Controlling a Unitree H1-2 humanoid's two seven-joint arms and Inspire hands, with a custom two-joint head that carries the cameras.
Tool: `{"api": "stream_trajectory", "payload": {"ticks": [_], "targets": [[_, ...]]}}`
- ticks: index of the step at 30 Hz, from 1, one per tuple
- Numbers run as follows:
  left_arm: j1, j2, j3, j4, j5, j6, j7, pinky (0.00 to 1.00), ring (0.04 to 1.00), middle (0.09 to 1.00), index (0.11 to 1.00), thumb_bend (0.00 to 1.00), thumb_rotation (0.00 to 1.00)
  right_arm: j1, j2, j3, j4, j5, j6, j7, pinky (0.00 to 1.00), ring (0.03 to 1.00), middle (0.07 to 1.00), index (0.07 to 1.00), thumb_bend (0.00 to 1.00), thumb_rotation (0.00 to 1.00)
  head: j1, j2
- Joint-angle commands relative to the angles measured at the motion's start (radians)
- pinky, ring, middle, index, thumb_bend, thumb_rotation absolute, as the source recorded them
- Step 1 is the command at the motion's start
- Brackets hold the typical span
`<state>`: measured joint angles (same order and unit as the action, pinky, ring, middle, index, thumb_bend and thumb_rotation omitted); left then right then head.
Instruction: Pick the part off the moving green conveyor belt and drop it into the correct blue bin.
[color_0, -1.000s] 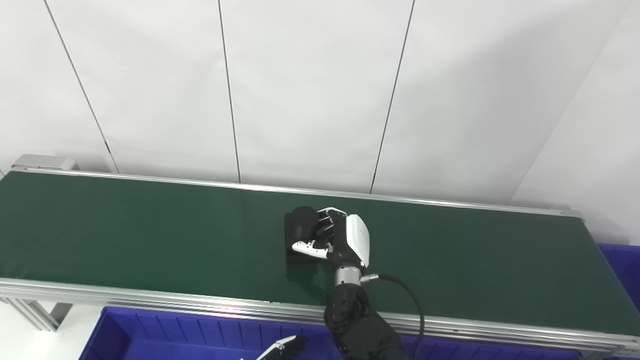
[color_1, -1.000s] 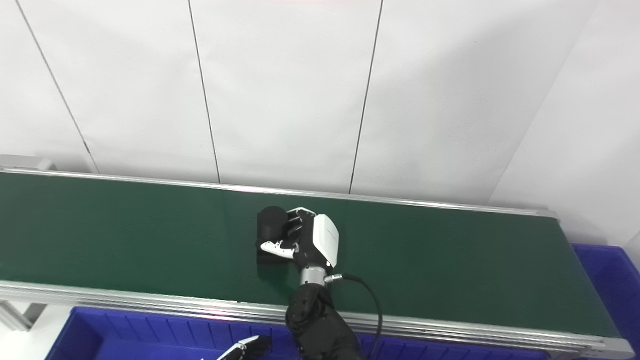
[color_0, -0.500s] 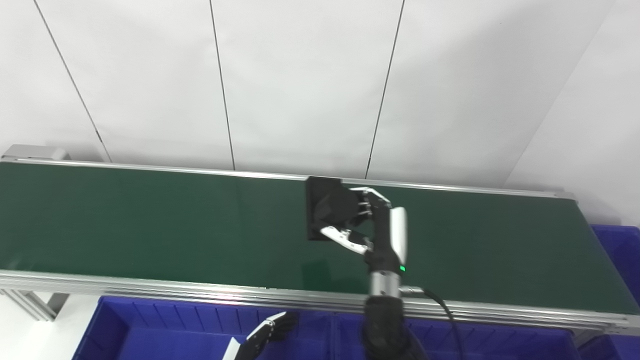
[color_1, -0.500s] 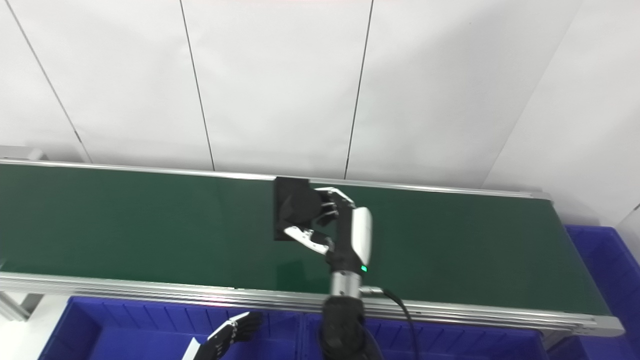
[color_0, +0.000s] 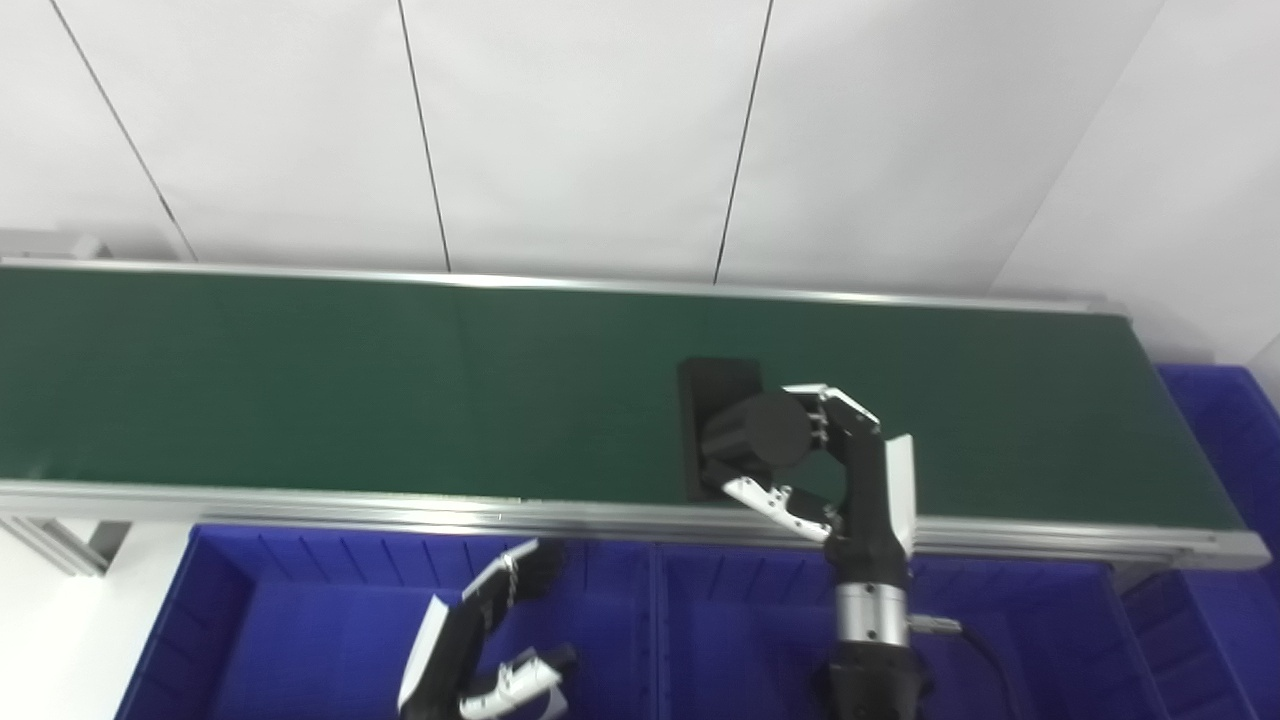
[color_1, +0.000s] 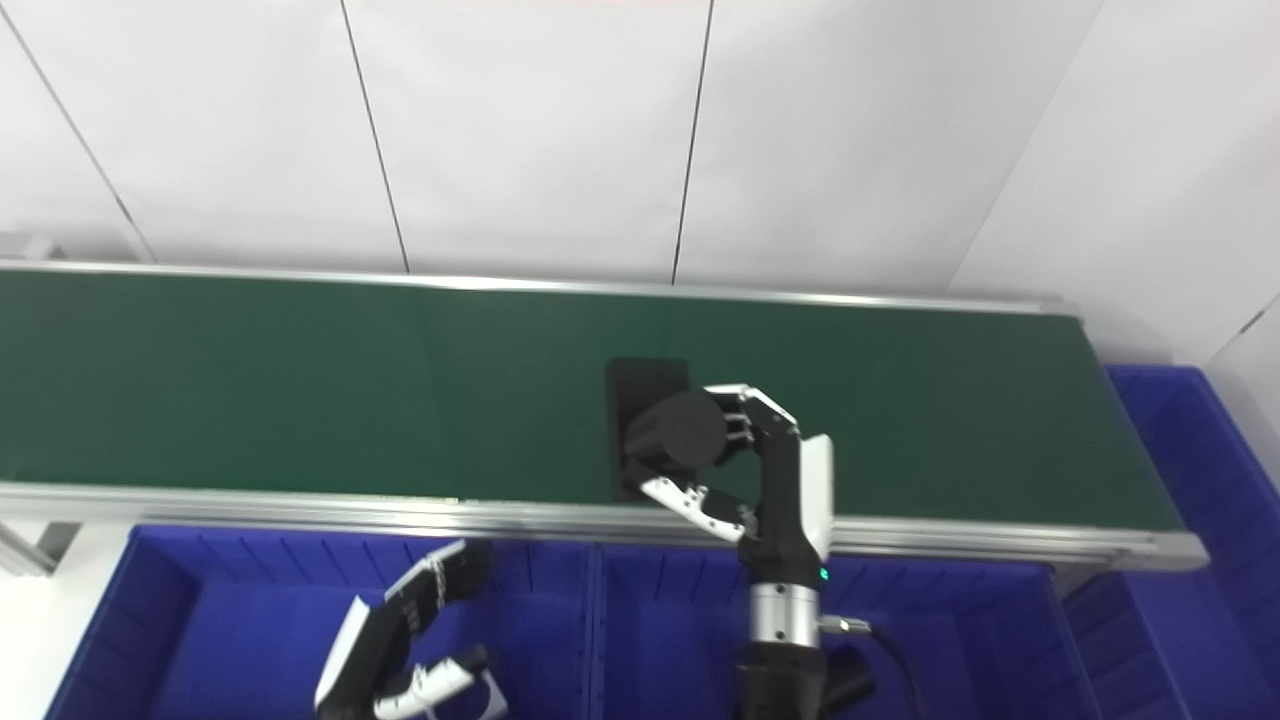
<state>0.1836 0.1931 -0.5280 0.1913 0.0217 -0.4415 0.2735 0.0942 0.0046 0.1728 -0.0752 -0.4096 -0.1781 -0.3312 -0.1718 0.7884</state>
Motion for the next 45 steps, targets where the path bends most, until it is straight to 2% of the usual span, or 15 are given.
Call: {"api": "stream_trajectory", "payload": {"ticks": [1,8,13,21,27,31,32,33,34,35,36,38,40,42,45], "targets": [[0.004,-0.019,0.03,-0.034,-0.006,-0.028,-0.046,0.77,0.79,0.798,0.79,0.72,0.61,0.029,-0.016,-0.01,-0.051,-0.021,-0.035,0.008,0.33,0.46,0.564,0.479,0.49,0.0,0.003,0.014],[0.013,-0.053,0.092,-0.047,0.012,-0.028,-0.107,0.76,0.784,0.796,0.79,0.73,0.63,0.168,-0.076,-0.03,-0.051,-0.091,-0.049,0.006,0.35,0.458,0.553,0.468,0.49,0.0,-0.001,0.032],[0.011,-0.071,0.119,-0.039,0.005,-0.028,-0.141,0.75,0.778,0.793,0.79,0.73,0.63,0.193,-0.119,-0.022,0.024,-0.183,-0.072,-0.026,0.31,0.432,0.555,0.481,0.49,0.0,-0.007,0.033],[0.018,-0.089,0.14,-0.04,0.015,-0.028,-0.161,0.75,0.783,0.793,0.786,0.73,0.63,0.194,-0.149,-0.01,0.075,-0.237,0.095,0.089,0.31,0.426,0.534,0.519,0.49,0.0,-0.013,0.034],[0.02,-0.099,0.152,-0.041,0.007,-0.028,-0.182,0.75,0.787,0.799,0.786,0.72,0.62,0.157,-0.16,0.002,0.122,-0.272,0.153,0.112,0.31,0.394,0.467,0.544,0.49,0.0,-0.016,0.035],[0.021,-0.107,0.161,-0.038,0.012,-0.028,-0.182,0.75,0.779,0.791,0.78,0.73,0.61,0.139,-0.169,0.012,0.144,-0.262,0.148,0.135,0.32,0.443,0.52,0.54,0.49,0.0,-0.016,0.035],[0.022,-0.108,0.162,-0.038,0.014,-0.028,-0.182,0.75,0.779,0.789,0.78,0.73,0.62,0.138,-0.168,0.012,0.146,-0.254,0.139,0.134,0.35,0.483,0.65,0.643,0.48,0.0,-0.017,0.035],[0.022,-0.107,0.161,-0.039,0.018,-0.028,-0.18,0.75,0.778,0.789,0.779,0.73,0.62,0.139,-0.167,0.013,0.142,-0.252,0.134,0.13,0.36,0.503,0.716,0.696,0.47,0.0,-0.017,0.035],[0.022,-0.105,0.161,-0.039,0.019,-0.028,-0.183,0.75,0.779,0.789,0.781,0.73,0.63,0.142,-0.165,0.013,0.137,-0.249,0.124,0.124,0.47,0.617,0.785,0.757,0.56,0.0,-0.017,0.034],[0.022,-0.105,0.161,-0.039,0.016,-0.028,-0.188,0.76,0.783,0.792,0.783,0.72,0.63,0.147,-0.164,0.014,0.13,-0.241,0.109,0.117,0.55,0.698,0.827,0.795,0.6,0.02,-0.017,0.034],[0.023,-0.104,0.161,-0.039,0.018,-0.028,-0.187,0.76,0.788,0.795,0.786,0.72,0.63,0.155,-0.163,0.014,0.121,-0.222,0.078,0.107,0.64,0.787,0.885,0.85,0.66,0.13,-0.016,0.034],[0.024,-0.104,0.162,-0.04,0.021,-0.028,-0.184,0.76,0.786,0.793,0.783,0.72,0.62,0.168,-0.162,0.013,0.118,-0.19,-0.005,0.069,0.71,0.866,0.943,0.91,0.73,0.29,-0.017,0.033],[0.026,-0.105,0.166,-0.042,0.015,-0.028,-0.192,0.75,0.785,0.791,0.78,0.72,0.62,0.178,-0.149,0.007,0.131,-0.161,-0.109,0.005,0.81,0.944,0.986,0.976,0.82,0.53,-0.018,0.033],[0.028,-0.104,0.17,-0.044,0.009,-0.028,-0.202,0.75,0.784,0.79,0.78,0.73,0.62,0.186,-0.135,-0.001,0.139,-0.159,-0.174,-0.049,0.9,0.986,0.997,0.995,0.86,0.72,-0.019,0.033],[0.032,-0.101,0.175,-0.047,0.008,-0.028,-0.21,0.76,0.786,0.793,0.783,0.73,0.62,0.195,-0.118,-0.01,0.145,-0.148,-0.229,-0.086,0.97,0.999,1.0,1.0,0.88,0.83,-0.018,0.034]]}}
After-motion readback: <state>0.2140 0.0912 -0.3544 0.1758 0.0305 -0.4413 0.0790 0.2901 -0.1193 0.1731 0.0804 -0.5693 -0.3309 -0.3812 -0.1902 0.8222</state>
